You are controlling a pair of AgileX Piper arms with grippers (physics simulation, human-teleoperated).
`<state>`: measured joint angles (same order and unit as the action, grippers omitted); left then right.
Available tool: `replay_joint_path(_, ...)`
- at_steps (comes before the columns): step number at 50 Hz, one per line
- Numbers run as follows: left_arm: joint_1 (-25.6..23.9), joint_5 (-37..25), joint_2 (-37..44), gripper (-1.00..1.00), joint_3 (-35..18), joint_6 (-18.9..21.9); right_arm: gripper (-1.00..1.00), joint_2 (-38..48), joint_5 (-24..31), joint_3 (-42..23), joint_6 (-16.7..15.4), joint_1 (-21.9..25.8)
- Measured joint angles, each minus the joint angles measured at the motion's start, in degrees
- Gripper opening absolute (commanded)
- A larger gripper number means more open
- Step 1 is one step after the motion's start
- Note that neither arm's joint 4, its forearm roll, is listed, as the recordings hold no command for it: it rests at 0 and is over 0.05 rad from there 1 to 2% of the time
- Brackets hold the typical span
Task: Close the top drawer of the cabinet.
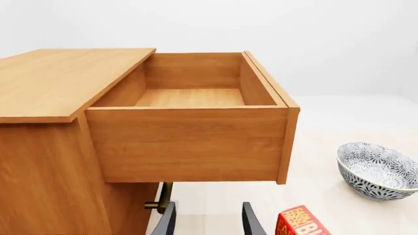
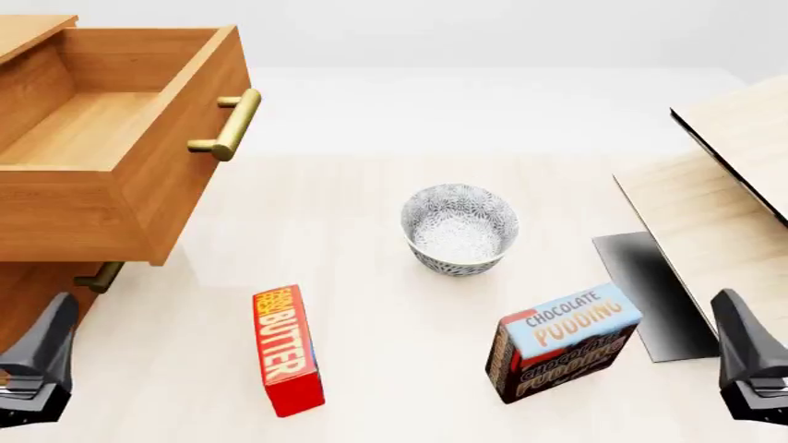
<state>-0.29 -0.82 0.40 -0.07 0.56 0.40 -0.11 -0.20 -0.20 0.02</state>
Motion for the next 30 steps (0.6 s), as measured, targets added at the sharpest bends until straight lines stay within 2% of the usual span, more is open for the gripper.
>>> replay_joint_path(15,-6.29,-1.77,-0.28,1.00,-1.30,0.89,1.00,-0.02,0.00,0.03,-0.02,0.00)
replay_joint_path(30,-12.91,-4.11,-0.37,1.00,-4.73,2.55,1.00,-0.06,0.04,0.02,-0.03,0.01)
